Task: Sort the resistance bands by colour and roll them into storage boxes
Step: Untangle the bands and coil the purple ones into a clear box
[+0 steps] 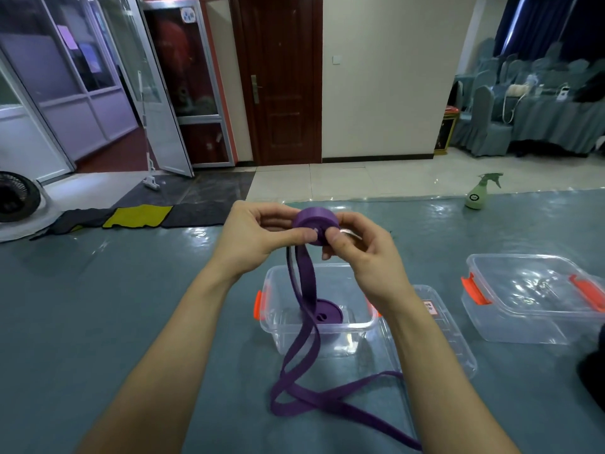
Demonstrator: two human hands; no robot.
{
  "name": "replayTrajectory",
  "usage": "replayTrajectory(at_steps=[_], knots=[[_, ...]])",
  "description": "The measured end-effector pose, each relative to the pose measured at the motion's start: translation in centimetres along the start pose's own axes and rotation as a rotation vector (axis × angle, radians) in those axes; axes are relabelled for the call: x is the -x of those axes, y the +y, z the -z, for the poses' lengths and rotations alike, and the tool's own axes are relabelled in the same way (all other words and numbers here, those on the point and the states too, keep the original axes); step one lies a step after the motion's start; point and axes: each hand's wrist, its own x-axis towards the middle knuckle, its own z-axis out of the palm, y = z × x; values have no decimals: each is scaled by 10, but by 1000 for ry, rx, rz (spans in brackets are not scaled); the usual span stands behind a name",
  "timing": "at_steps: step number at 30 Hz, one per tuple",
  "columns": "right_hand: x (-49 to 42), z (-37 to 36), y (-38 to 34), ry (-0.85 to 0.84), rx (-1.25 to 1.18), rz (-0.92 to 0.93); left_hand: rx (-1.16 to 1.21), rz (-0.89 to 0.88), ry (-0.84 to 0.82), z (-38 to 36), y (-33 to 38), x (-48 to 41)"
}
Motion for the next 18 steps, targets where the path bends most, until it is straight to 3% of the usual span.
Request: replayTrajectory(at_steps=[2,6,8,15,18], knots=[[5,7,3,-105,63,-80,-139,22,-64,8,0,1],[3,13,3,-213,592,-44,-522,15,-287,8,11,0],[2,6,3,-263,736,-7,-687,-10,-386,4,21,-4],[0,-1,9,-266,641,-14,-788,-38,-448,10,35,-12],[-1,1,11,-212,481,18,-652,-54,-386,17,28,-10]])
